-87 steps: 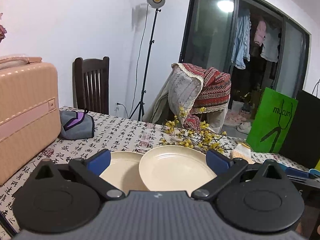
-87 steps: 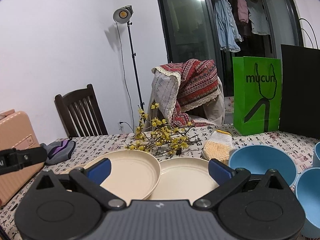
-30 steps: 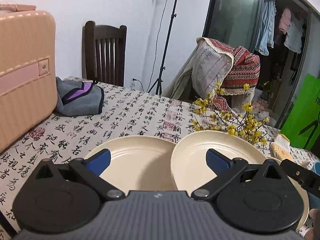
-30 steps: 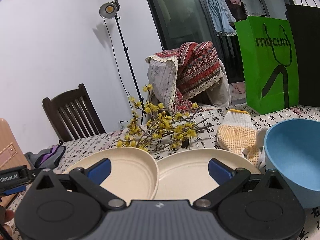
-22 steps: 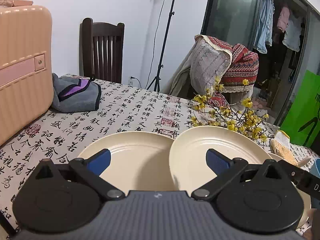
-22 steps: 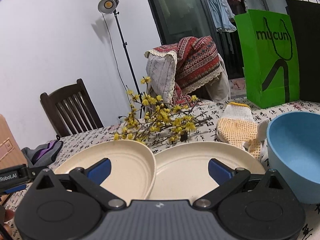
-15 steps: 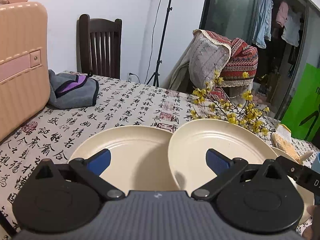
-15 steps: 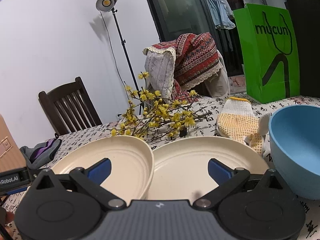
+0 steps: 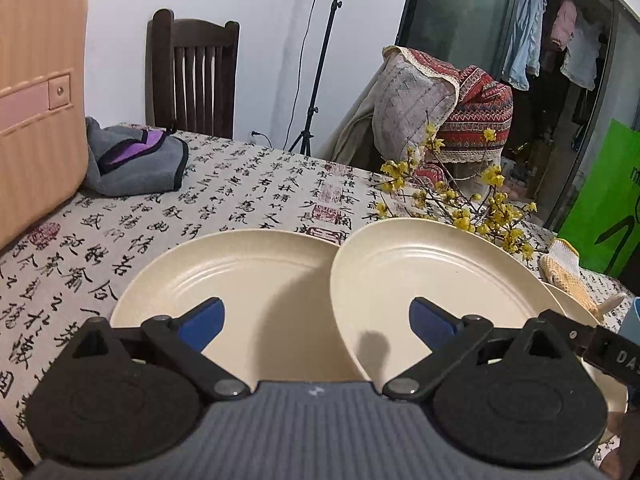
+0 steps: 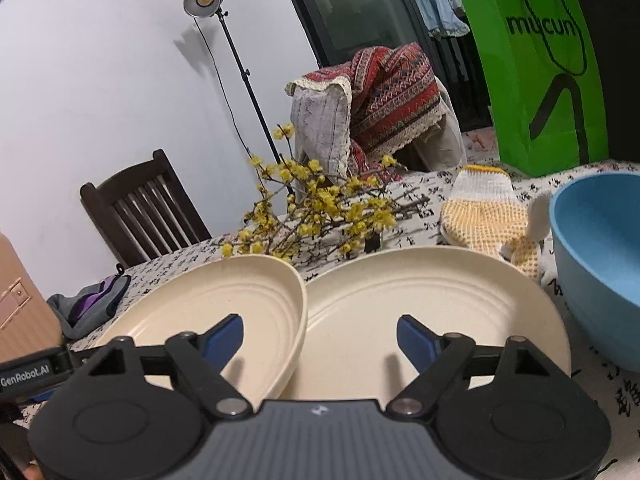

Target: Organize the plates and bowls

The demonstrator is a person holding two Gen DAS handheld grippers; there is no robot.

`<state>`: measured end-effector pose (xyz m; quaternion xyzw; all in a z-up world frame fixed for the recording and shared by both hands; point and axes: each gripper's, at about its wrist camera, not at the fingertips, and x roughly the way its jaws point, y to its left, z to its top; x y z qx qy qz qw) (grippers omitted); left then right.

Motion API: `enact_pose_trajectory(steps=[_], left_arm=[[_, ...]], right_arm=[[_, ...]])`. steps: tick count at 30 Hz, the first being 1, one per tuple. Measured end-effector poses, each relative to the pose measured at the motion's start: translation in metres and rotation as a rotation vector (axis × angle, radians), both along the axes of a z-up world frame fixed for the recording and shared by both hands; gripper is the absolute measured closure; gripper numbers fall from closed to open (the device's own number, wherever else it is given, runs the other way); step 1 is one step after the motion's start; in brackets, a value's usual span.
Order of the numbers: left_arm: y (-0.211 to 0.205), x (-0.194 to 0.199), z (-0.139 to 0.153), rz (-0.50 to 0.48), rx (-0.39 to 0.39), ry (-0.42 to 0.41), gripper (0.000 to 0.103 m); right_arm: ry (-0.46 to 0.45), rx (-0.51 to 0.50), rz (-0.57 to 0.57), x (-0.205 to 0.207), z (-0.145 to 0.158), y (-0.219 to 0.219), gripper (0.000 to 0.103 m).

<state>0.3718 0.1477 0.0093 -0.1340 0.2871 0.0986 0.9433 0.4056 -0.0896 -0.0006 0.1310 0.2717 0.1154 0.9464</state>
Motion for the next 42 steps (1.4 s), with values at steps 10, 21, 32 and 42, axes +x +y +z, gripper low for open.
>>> enact_pose_trajectory(steps=[10,21,32,42], left_arm=[[-0.001,-0.001,-0.003,-0.024,-0.027,-0.01,0.033],[0.0,0.0,-0.004,-0.043,-0.061,-0.01,0.061],[0.004,0.004,-0.005,-0.061,-0.121,-0.006,0.077],[0.0,0.002,-0.002,-0.07,-0.105,-0.007,0.085]], right_arm=[[-0.012,-0.009,0.029,-0.001,-0.003,0.004,0.046],[-0.002,0.009,0.055,0.001,-0.006,0.005,0.063],[0.053,0.141,0.088,0.01,-0.011,-0.008,0.083],[0.061,0.18,0.092,0.01,-0.013,-0.012,0.088]])
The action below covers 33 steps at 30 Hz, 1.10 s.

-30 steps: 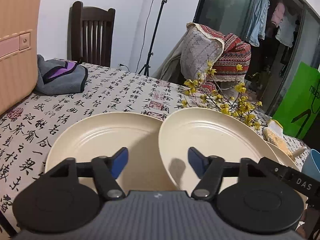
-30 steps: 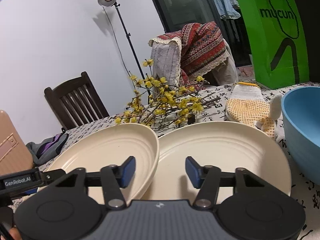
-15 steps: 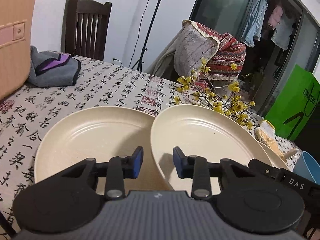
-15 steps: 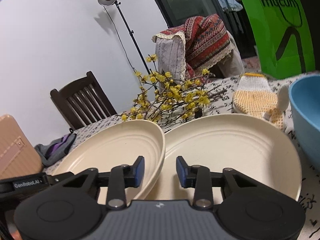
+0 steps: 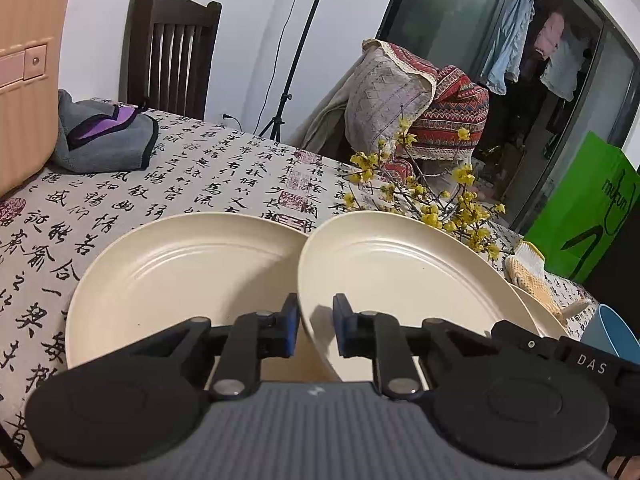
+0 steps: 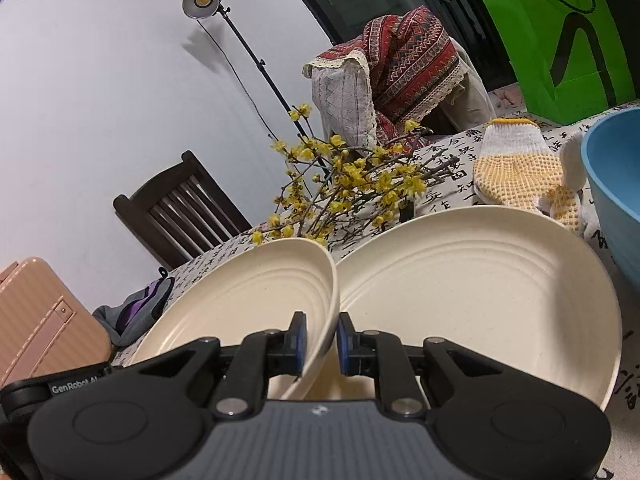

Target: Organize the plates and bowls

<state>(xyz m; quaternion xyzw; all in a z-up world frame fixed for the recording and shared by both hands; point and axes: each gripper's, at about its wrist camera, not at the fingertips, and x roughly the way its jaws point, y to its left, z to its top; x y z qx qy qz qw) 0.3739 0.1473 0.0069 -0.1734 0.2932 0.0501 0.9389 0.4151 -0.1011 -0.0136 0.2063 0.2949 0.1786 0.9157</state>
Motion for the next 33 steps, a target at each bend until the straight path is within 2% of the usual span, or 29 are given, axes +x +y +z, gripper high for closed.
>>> enact_pose_trajectory(steps=[9,15,21,25,33], left_arm=[[0.002,0.001,0.0,-0.01,-0.016,0.008,0.085],[0.009,0.004,-0.002,-0.021,-0.085,0.029,0.084],[0.013,0.006,-0.002,-0.012,-0.11,0.043,0.079],[0.016,0.007,-0.004,-0.02,-0.148,0.048,0.079],[0.011,0.007,-0.004,-0.024,-0.122,0.038,0.079]], right_arm=[[-0.004,-0.007,-0.008,-0.002,0.003,0.002,0.088],[0.0,-0.007,-0.014,-0.003,0.003,0.002,0.089],[0.002,-0.005,-0.014,-0.002,0.003,0.002,0.089],[0.018,0.017,-0.012,0.0,0.002,0.0,0.089],[0.056,0.069,-0.009,0.005,-0.002,-0.005,0.086]])
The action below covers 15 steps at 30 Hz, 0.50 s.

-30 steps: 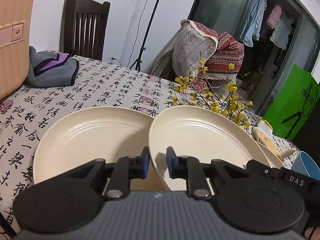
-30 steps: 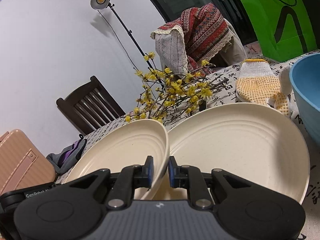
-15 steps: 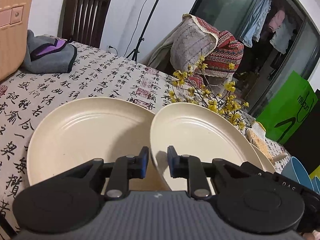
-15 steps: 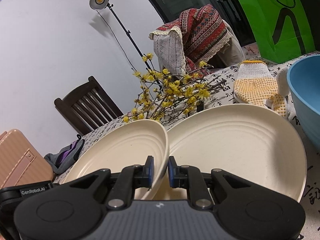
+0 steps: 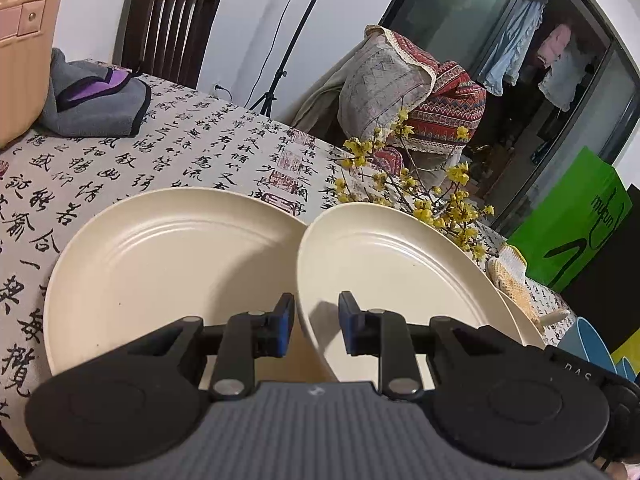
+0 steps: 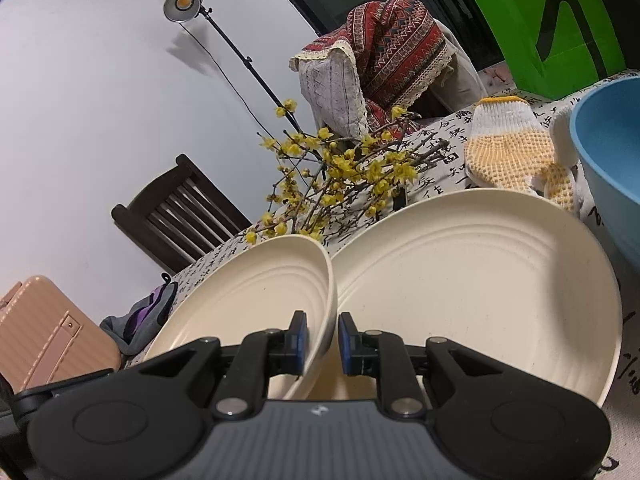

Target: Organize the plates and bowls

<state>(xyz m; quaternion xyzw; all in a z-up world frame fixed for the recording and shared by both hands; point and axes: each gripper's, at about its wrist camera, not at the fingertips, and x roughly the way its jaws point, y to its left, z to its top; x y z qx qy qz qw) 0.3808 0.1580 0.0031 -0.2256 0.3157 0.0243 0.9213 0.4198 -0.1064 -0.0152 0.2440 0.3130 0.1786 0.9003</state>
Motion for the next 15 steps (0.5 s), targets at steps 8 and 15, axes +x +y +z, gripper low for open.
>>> enact_pose_trajectory(steps=[8,15], left_arm=[[-0.011,-0.003,0.004,0.003,0.092,-0.009,0.081],[-0.01,-0.005,0.006,0.002,0.089,0.001,0.083]], right_arm=[[-0.02,-0.014,0.007,-0.002,0.001,0.002,0.089],[-0.03,-0.026,0.004,-0.006,0.004,0.002,0.089]])
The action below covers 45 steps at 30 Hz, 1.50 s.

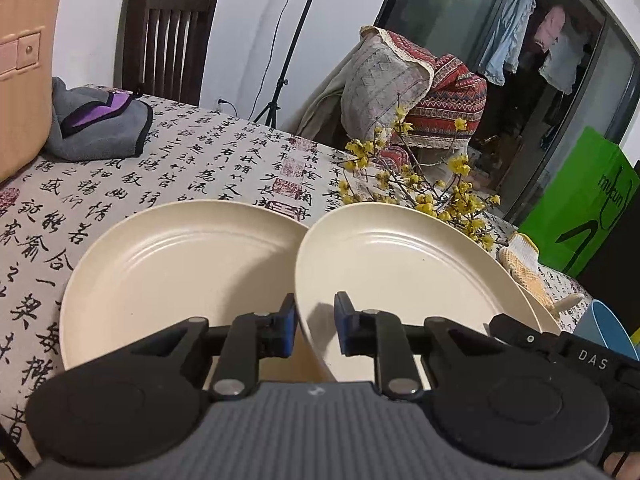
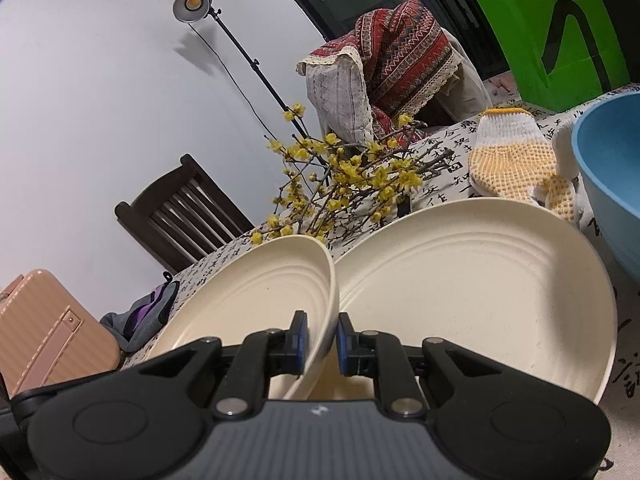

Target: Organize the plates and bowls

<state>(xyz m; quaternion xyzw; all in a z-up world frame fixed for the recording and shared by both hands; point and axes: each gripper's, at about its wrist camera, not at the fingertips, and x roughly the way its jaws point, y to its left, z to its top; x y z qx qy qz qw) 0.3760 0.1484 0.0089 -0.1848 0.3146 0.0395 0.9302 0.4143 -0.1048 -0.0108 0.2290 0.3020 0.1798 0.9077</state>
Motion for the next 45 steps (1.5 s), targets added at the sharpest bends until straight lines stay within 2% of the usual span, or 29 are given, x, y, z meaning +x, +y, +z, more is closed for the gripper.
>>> enact_pose_trajectory(steps=[26,45], left_arm=[[-0.009,-0.034,0.026,-0.003,0.033,-0.024,0.083],[-0.018,-0.068,0.041,-0.011,0.025,-0.053,0.083]], right_arm=[[-0.044,0.003,-0.001,-0.038,0.021,-0.006,0.089],[-0.075,0.005,-0.008,-0.073,0.039,-0.017,0.089]])
